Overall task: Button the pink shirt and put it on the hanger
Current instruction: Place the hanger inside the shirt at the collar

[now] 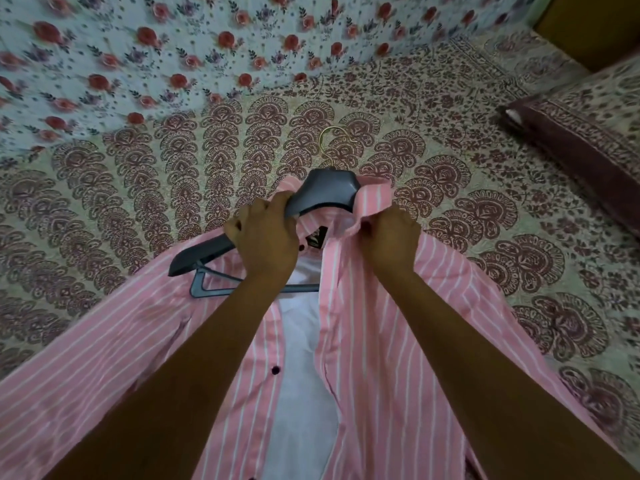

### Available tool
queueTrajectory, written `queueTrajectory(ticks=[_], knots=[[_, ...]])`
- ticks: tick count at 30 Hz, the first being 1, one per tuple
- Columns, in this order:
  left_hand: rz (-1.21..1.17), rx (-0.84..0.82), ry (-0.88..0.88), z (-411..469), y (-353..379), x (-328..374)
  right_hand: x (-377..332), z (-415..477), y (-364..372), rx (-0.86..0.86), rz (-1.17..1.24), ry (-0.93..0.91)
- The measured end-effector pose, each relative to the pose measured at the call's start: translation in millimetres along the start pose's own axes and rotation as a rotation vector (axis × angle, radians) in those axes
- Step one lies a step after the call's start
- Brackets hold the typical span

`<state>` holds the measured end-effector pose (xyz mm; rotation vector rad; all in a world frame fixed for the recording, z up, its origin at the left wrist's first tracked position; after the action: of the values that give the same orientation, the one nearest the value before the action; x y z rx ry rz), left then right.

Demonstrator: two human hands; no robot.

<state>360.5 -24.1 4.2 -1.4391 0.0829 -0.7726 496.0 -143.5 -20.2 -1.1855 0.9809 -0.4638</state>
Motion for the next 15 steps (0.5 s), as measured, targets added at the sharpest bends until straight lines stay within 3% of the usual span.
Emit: queueTrajectory(ticks=[3, 6, 8, 10, 12, 15], knots=[[-0.105, 0.098, 0.024, 2, -14, -9, 5, 2, -1, 0.066, 0.026, 0.006], [-0.184, 0.443, 0.045, -15, -49, -36, 12, 9, -13, 0.057, 0.078, 0.004], [-0.246, 0.533, -0.08, -35, -54, -66, 14, 14, -24, 0.022, 0.146, 0.012], [-0.398, 0.473, -0.267, -50, -37, -99, 16, 19, -31, 0.021, 0.193, 0.037], [-0.446, 0.355, -0.31, -54, -16, -109, 21, 21, -36, 0.033, 0.244, 0.077], [-0.228, 0.037, 0.004, -54, 18, -69, 27, 21, -37, 0.041, 0.352, 0.1]])
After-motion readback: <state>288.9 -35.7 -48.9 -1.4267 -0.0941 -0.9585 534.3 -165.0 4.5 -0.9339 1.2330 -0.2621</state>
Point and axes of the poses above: each hand's wrist, its own z-axis towards the middle knuckle, its own y-axis out of the palm, x = y × z, the point moved 7 cm from there along z, towards the middle knuckle, and after that the axes turned 4 degrees about x, right-handed, at the moved point
